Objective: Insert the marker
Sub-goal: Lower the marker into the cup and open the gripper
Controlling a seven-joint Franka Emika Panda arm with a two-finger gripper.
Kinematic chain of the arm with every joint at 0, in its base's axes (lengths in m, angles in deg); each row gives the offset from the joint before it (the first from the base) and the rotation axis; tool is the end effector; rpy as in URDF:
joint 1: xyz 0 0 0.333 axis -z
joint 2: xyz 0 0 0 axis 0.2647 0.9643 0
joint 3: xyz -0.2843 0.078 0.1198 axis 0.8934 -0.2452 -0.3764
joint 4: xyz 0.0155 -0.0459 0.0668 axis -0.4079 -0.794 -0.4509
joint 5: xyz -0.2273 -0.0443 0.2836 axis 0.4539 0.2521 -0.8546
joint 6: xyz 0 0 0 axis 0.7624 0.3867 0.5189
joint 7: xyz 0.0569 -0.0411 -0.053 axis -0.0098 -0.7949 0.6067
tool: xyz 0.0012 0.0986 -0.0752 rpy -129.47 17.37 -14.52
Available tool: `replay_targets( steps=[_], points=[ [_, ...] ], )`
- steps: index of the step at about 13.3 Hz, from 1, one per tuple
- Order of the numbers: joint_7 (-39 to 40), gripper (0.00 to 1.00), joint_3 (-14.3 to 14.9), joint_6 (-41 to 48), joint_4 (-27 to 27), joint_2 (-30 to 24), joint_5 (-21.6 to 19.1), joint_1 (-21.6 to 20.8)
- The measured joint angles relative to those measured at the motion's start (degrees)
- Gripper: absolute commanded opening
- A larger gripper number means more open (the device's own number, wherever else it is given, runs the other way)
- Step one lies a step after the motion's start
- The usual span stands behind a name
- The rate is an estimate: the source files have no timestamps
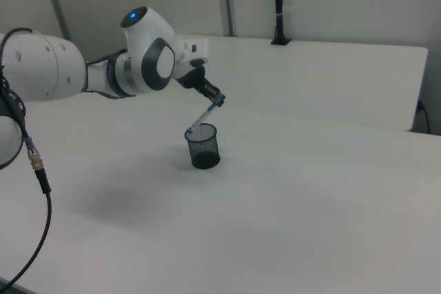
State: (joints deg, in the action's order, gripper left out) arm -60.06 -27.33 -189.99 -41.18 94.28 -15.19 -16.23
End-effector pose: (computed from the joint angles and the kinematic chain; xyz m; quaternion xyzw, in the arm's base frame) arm 0.7110 -0.0063 0.4377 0.9411 -0.1843 0.2809 0.0377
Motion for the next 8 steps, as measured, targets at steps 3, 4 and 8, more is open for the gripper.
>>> replay_targets(
  steps=[3,4,8],
  points=[
    [0.00,0.10,0.02,-2.90,-0.03,1.69,0.00,0.00],
    [0.00,0.15,0.02,-3.38,-0.03,2.04,0.00,0.00],
    [0.00,0.81,0.02,-3.64,-0.01,2.41,0.01,0.00]
  ],
)
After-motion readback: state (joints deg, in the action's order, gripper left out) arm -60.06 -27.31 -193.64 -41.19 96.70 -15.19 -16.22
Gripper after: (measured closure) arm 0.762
